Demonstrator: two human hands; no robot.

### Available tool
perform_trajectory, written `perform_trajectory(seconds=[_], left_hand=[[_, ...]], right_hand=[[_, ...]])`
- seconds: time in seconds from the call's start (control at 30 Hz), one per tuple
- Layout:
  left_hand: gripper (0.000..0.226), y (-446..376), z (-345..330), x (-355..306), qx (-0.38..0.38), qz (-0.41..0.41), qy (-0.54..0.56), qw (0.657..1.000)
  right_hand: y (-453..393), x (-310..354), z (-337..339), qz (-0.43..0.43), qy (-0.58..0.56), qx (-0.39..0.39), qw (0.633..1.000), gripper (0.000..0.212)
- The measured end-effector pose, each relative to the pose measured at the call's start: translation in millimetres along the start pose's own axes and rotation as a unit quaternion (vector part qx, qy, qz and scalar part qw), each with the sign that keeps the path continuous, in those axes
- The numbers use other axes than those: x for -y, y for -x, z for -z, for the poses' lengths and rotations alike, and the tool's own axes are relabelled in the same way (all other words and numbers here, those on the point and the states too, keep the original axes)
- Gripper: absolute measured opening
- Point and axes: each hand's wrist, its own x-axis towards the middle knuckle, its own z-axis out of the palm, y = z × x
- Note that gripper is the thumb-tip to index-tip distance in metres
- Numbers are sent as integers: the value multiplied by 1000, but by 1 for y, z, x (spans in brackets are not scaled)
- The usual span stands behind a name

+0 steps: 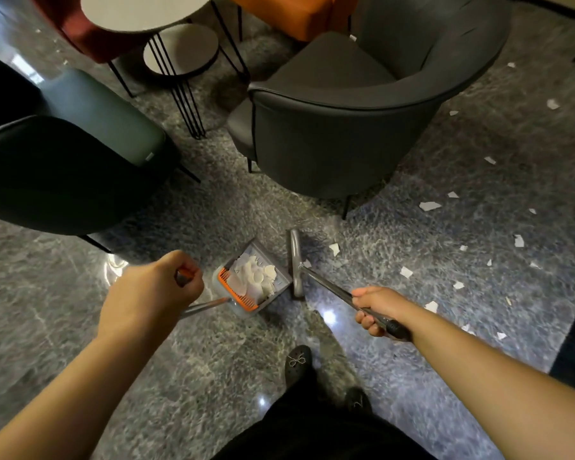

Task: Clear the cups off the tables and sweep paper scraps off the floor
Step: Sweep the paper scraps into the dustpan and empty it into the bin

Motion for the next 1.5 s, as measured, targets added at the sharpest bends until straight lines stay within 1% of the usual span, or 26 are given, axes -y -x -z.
perform_trajectory(seconds=[0.17,0.33,0.43,0.6,0.7,0.83,1.0,1.17,1.23,1.4,1.5], left_hand=[[17,-34,-6,-7,16,-41,-8,999],[15,-54,-15,-36,51,-80,2,995],[11,-61,-20,-66,56,-106,4,993],[12,-68,-33,-128,62,-144,8,988],[13,-66,-44,-168,72,-169,8,983],[10,-57,-58,-228,93,-208,3,974],[10,-47,-78,-302,112,-248,1,962],[12,-38,-96,-371,129,-263,2,956],[13,-35,-102,-394,130,-269,8,954],[10,-32,-111,-440,134,-295,22,946],[8,-32,-115,-459,127,-317,26,940]], right_hand=[[-4,2,9,-10,-36,-29,999,40],[0,-9,39,-19,-99,-53,993,30],[10,-18,61,-14,-140,-66,988,24],[35,-39,106,0,-174,-100,980,24],[49,-52,144,-3,-199,-127,972,18],[63,-69,206,-15,-224,-145,964,19],[72,-87,284,-36,-215,-178,960,21],[84,-92,357,-44,-210,-213,953,17],[90,-92,380,-47,-206,-226,951,19],[107,-96,414,-30,-172,-241,955,21],[114,-97,420,-12,-180,-243,953,25]])
